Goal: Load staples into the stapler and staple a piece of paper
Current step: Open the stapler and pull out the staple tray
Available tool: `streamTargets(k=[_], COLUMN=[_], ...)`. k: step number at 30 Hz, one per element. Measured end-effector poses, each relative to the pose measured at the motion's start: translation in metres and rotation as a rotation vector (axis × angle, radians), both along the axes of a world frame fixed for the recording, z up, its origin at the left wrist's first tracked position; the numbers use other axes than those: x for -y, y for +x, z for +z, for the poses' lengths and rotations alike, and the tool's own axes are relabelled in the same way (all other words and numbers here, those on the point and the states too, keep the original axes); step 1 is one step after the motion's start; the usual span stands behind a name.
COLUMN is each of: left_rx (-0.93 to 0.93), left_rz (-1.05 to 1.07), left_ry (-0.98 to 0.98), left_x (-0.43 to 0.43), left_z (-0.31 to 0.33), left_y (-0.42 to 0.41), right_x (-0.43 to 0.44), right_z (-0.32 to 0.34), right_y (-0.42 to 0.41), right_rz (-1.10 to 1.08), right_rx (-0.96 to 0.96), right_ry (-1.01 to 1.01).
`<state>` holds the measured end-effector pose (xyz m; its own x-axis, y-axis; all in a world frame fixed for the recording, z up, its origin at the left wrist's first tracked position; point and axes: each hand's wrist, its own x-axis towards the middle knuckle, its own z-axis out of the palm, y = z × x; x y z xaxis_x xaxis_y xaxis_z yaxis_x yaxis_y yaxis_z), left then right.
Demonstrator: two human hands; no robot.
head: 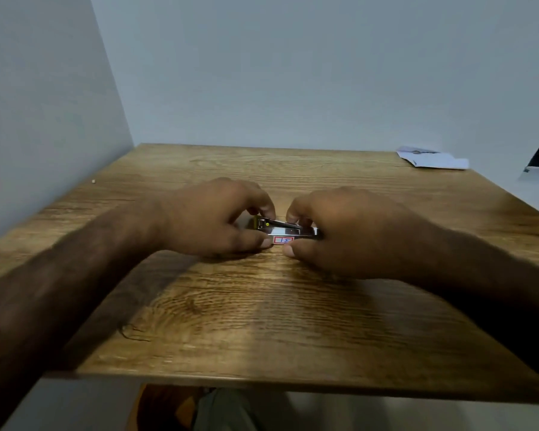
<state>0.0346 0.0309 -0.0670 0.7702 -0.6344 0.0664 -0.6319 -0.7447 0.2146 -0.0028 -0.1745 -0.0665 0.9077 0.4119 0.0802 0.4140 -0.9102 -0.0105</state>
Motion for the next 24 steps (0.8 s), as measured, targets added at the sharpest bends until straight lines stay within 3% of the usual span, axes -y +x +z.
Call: streamTargets(k=[4,8,11,15,19,24], left_rx=[-0.016,-0.006,-0.14,-0.422,-0.606,-0.69], left_rz=[-0.03,-0.062,-0.045,0.001,0.055,0.022], left_ry=[-0.135,-0.313,-0.503,-0.899,-1.261,-1.4], left_x=[-0.005,-0.003,0.0,0.013,0.03,0.035], left_z=[-0.005,-0.002,0.007,0.005,-0.014,-0.023], left_y=[0.008,0.024,0.04,0.056,0.06,0.049], right_x=[0.001,0.005,0.009,0.012,0.011,0.019], right_z=[-0.006,-0.007,-0.006,-0.01,-0.026,-0.028], right_y=[0.016,0.03,0.043,0.057,0.061,0.057], right_rz=[-0.028,-0.059,-0.092,-0.136,-0.054,-0.036], right_rx=[-0.036,-0.038,-0.034,-0.132,-0.199,-0.243], right_ry=[0.081,0.305,0.545,0.925,1.159,1.342])
